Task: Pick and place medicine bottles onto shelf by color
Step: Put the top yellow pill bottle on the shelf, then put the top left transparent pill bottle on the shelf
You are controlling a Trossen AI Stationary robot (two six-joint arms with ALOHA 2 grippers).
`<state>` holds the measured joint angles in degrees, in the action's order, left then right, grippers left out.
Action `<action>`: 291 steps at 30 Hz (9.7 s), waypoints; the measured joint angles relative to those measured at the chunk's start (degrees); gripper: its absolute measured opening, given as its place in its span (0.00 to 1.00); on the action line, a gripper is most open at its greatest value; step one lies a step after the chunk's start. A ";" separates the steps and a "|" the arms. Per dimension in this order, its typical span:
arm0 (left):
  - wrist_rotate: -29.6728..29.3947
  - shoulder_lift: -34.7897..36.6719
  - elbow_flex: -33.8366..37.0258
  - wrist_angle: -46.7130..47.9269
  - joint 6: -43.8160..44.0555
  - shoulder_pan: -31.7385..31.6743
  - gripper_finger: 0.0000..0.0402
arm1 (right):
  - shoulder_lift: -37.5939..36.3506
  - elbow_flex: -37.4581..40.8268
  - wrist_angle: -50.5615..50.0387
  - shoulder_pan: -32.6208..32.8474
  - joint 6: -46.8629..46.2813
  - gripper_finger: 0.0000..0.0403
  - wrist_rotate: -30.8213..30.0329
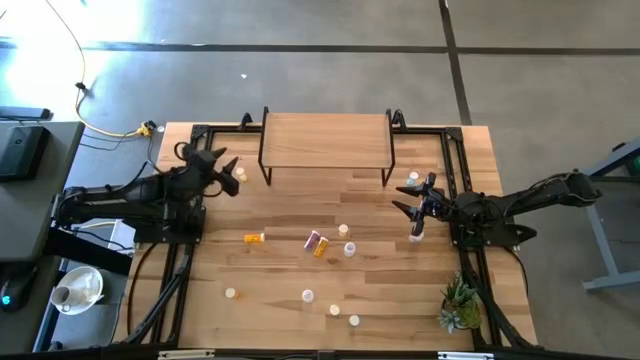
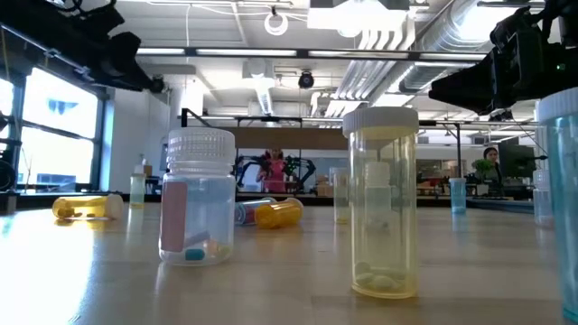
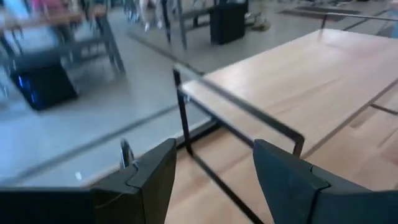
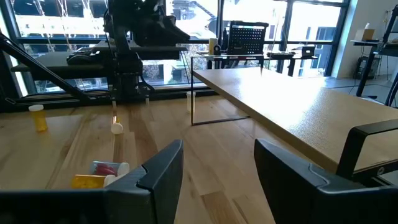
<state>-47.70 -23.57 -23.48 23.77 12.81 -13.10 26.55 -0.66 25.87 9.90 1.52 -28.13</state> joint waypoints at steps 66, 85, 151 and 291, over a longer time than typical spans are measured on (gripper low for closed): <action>23.01 -35.07 -0.40 2.15 24.95 -21.79 0.50 | 0.00 0.00 0.00 0.01 0.00 0.47 0.01; 20.89 -38.69 -0.40 0.97 22.18 -21.75 0.29 | 0.00 -0.01 0.00 0.01 0.01 0.47 -0.01; 31.30 -53.80 -41.49 1.95 -3.63 -29.87 0.25 | 0.00 0.00 0.00 0.00 0.00 0.47 -0.01; 48.08 -25.86 1.46 -31.48 -5.25 3.76 0.43 | 0.01 -0.01 0.13 -0.02 -13.91 0.47 -2.87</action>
<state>0.38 -49.44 -22.02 -7.71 7.56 -9.34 26.56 -0.67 26.00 9.88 -12.39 -31.00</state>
